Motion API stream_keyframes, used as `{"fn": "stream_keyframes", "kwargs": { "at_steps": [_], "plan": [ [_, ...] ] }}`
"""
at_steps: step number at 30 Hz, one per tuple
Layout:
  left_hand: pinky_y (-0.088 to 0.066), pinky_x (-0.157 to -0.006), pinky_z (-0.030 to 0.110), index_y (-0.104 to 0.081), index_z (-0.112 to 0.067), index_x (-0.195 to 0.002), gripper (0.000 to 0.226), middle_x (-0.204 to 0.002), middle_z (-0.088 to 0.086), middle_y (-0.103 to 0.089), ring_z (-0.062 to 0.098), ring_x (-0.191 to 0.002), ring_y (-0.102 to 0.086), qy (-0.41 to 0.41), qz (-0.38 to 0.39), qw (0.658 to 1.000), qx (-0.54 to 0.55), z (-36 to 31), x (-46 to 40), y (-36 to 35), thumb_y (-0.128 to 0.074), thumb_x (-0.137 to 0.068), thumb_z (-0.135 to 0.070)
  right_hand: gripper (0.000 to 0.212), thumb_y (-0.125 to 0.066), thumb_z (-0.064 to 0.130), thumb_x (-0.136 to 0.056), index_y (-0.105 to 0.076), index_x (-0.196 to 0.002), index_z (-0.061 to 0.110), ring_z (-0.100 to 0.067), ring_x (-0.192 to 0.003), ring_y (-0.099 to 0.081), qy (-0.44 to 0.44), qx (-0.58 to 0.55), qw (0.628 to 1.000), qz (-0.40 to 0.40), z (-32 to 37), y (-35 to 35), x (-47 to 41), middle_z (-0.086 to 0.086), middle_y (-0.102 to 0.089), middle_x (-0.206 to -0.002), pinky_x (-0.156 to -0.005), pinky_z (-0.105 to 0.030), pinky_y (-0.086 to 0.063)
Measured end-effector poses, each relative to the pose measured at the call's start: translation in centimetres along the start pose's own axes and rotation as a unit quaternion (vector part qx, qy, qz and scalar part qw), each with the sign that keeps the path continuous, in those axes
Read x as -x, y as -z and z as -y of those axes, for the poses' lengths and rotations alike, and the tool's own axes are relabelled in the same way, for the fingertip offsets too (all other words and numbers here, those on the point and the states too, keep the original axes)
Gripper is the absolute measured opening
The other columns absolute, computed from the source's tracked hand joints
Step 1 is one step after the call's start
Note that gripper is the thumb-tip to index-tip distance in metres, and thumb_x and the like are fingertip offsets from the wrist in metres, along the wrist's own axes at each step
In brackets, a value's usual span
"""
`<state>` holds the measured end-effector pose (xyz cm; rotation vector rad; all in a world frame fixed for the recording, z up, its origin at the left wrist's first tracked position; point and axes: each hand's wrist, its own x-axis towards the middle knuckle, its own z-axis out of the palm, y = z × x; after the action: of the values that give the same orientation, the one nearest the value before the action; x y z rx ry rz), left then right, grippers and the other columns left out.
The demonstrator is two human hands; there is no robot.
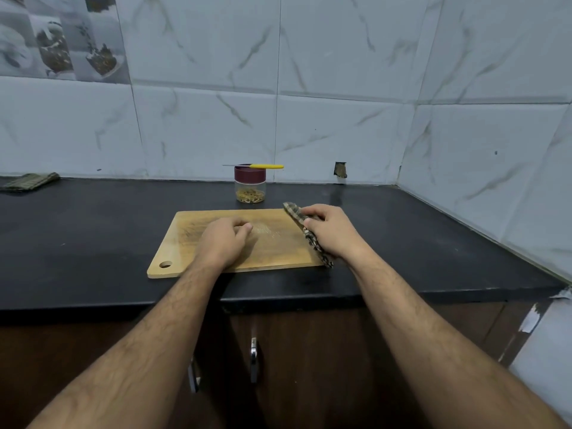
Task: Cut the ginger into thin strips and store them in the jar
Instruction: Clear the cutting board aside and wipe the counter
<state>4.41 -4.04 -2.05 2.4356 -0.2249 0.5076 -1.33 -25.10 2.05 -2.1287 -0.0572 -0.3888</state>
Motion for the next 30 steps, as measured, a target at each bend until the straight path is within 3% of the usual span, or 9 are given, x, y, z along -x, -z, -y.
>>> {"fn": "stream_keyframes", "kwargs": {
  "at_steps": [4,8,10,12,15,18,21,28,30],
  "plan": [
    [-0.044,-0.087,0.027,-0.071,-0.017,-0.119,0.033,-0.116,-0.001,-0.071,0.017,-0.109,-0.062,-0.009,-0.040,0.998,0.039,0.0,0.3,0.4,-0.051,-0.100,-0.035,0.024,-0.055,0.006,-0.094,-0.069,-0.108,0.020,-0.021,-0.099,-0.067,-0.048,-0.134,0.989,-0.048,-0.3,-0.1,-0.9,-0.005,-0.069,-0.113,-0.093,-0.044,-0.055],
    [-0.047,-0.090,0.030,-0.071,-0.020,-0.119,0.031,-0.115,-0.004,-0.071,0.014,-0.108,-0.062,-0.011,-0.042,0.997,0.063,0.1,0.4,0.8,-0.052,-0.100,-0.035,0.020,-0.052,0.004,-0.099,-0.066,-0.111,0.011,-0.026,-0.086,-0.069,-0.121,-0.300,0.945,-0.047,-0.2,0.4,-1.2,-0.015,-0.071,-0.103,-0.073,-0.041,-0.059],
    [-0.048,-0.091,0.032,-0.071,-0.021,-0.118,0.029,-0.113,-0.005,-0.071,0.014,-0.106,-0.062,-0.011,-0.045,0.996,0.072,0.2,0.4,1.3,-0.052,-0.099,-0.035,0.021,-0.052,0.004,-0.098,-0.066,-0.114,0.009,-0.025,-0.083,-0.068,-0.120,-0.302,0.944,-0.053,-0.4,0.8,-1.4,-0.014,-0.071,-0.102,-0.069,-0.038,-0.057],
    [-0.050,-0.090,0.033,-0.071,-0.022,-0.116,0.027,-0.111,-0.006,-0.072,0.013,-0.103,-0.062,-0.012,-0.053,0.995,0.078,0.3,0.5,1.7,-0.053,-0.099,-0.034,0.022,-0.053,0.004,-0.096,-0.067,-0.112,0.011,-0.024,-0.088,-0.068,-0.090,-0.236,0.964,-0.085,-0.6,1.4,-1.6,-0.009,-0.070,-0.107,-0.072,-0.036,-0.058],
    [-0.051,-0.090,0.034,-0.071,-0.024,-0.114,0.025,-0.109,-0.008,-0.072,0.012,-0.101,-0.062,-0.015,-0.053,0.996,0.070,0.0,0.8,2.0,-0.055,-0.098,-0.034,0.028,-0.053,0.005,-0.094,-0.067,-0.117,0.015,-0.011,-0.084,-0.067,-0.015,-0.054,0.989,-0.139,-0.5,2.7,-2.2,0.001,-0.066,-0.115,-0.068,-0.017,-0.054],
    [-0.052,-0.088,0.034,-0.070,-0.027,-0.115,0.026,-0.108,-0.010,-0.071,0.011,-0.102,-0.063,-0.024,-0.037,0.998,0.045,-0.5,1.1,1.9,-0.055,-0.097,-0.037,0.030,-0.054,0.006,-0.092,-0.071,-0.115,0.015,-0.022,-0.099,-0.066,0.008,0.144,0.978,-0.153,-1.0,3.4,-3.0,-0.001,-0.066,-0.119,-0.083,-0.033,-0.055],
    [-0.052,-0.088,0.035,-0.070,-0.027,-0.116,0.027,-0.110,-0.010,-0.071,0.010,-0.103,-0.062,-0.030,-0.033,0.998,0.040,-0.8,1.1,2.1,-0.055,-0.097,-0.039,0.028,-0.056,0.002,-0.085,-0.073,-0.098,0.019,-0.026,-0.092,-0.064,-0.026,0.288,0.951,-0.110,-2.4,3.4,-2.9,-0.006,-0.068,-0.107,-0.079,-0.037,-0.056],
    [-0.052,-0.089,0.033,-0.070,-0.024,-0.117,0.027,-0.112,-0.007,-0.072,0.012,-0.104,-0.064,-0.005,-0.038,0.999,0.019,0.2,1.3,3.4,-0.057,-0.097,-0.035,0.026,-0.052,0.007,-0.086,-0.069,-0.102,0.019,-0.029,-0.104,-0.057,-0.066,0.383,0.921,-0.041,-4.8,2.1,-1.2,-0.005,-0.061,-0.110,-0.088,-0.040,-0.050],
    [-0.049,-0.086,0.029,-0.069,-0.021,-0.119,0.028,-0.112,-0.005,-0.072,0.013,-0.104,-0.064,0.015,-0.038,0.999,0.011,0.7,1.4,3.9,-0.057,-0.097,-0.032,0.022,-0.054,0.012,-0.087,-0.069,-0.100,0.022,-0.026,-0.105,-0.057,-0.064,0.392,0.916,-0.053,-4.3,1.9,-1.3,-0.002,-0.064,-0.107,-0.088,-0.038,-0.043]
  ]
}}
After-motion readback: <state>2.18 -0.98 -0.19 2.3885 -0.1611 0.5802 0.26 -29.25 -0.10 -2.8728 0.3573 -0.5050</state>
